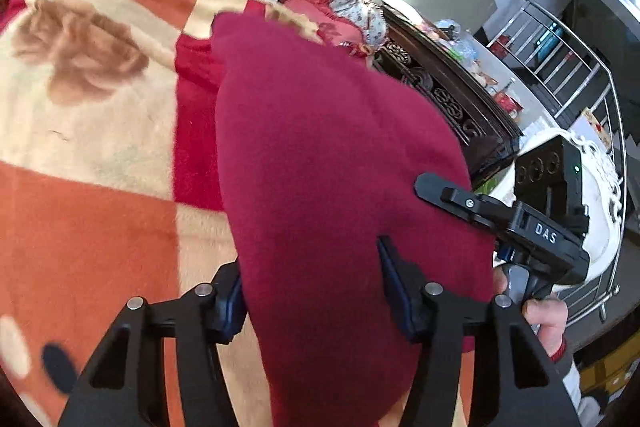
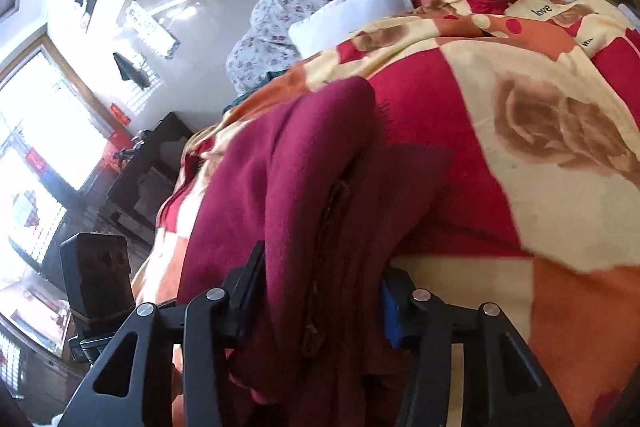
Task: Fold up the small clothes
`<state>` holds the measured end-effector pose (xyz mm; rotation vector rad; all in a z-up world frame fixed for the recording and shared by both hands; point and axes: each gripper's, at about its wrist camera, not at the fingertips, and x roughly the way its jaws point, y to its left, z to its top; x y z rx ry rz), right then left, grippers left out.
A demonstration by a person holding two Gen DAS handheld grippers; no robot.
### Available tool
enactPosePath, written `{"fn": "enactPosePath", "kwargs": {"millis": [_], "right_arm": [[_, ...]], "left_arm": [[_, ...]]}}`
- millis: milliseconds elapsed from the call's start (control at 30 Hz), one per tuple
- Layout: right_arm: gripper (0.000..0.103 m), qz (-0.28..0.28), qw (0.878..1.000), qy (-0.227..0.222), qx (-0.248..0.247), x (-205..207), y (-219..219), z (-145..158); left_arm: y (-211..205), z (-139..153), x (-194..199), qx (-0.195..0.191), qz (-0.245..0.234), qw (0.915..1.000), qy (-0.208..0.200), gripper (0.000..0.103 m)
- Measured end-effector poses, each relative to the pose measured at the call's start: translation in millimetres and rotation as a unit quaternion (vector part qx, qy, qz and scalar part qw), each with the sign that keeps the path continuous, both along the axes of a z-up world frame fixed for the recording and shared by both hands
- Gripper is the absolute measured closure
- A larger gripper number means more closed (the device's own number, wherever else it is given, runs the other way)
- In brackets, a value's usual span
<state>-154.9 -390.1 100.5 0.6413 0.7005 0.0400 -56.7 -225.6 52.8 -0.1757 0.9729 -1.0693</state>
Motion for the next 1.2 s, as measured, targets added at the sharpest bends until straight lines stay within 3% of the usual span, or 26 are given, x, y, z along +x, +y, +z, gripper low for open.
{"fn": "enactPosePath", "kwargs": {"millis": [233,467,533,600,800,900,967,1067,1133,1200], "right_arm": [[0.05,0.04,0.999,0.004,0.013,-30,69,17],[0.044,0.063,0.996,0.066,0.021,-40,124,-19],[0.042,0.07,0.991,0.11,-0.006,-38,134,-32],[0.041,0.067,0.989,0.126,-0.043,-42,139,-33],[0.041,0.069,0.986,0.055,-0.138,-76,166,22],[0.053,0.124,0.976,0.043,-0.176,-81,198,28],[0.055,0.136,0.969,0.056,-0.198,-84,211,21],[0.06,0.122,0.943,0.1,-0.293,-81,219,-8],[0.06,0.112,0.944,0.123,-0.284,-79,203,-29],[0.058,0.097,0.96,0.118,-0.236,-83,186,-38]], "left_arm": [[75,28,-42,0.021,0.012,0.9997,-0.007,0.046],[126,4,-73,0.075,0.031,0.9967,0.005,0.046],[130,-10,-76,0.092,0.032,0.9952,0.012,0.046],[131,-26,-78,0.118,0.034,0.9922,0.017,0.04],[145,-15,-82,0.123,0.081,0.9891,-0.01,0.035],[153,-4,-80,0.132,0.121,0.9828,-0.046,0.031],[149,-3,-80,0.142,0.132,0.9793,-0.059,0.031],[138,-7,-81,0.162,0.136,0.9744,-0.076,0.03],[128,-12,-82,0.177,0.138,0.9703,-0.092,0.028],[123,-14,-85,0.18,0.139,0.9684,-0.103,0.025]]}}
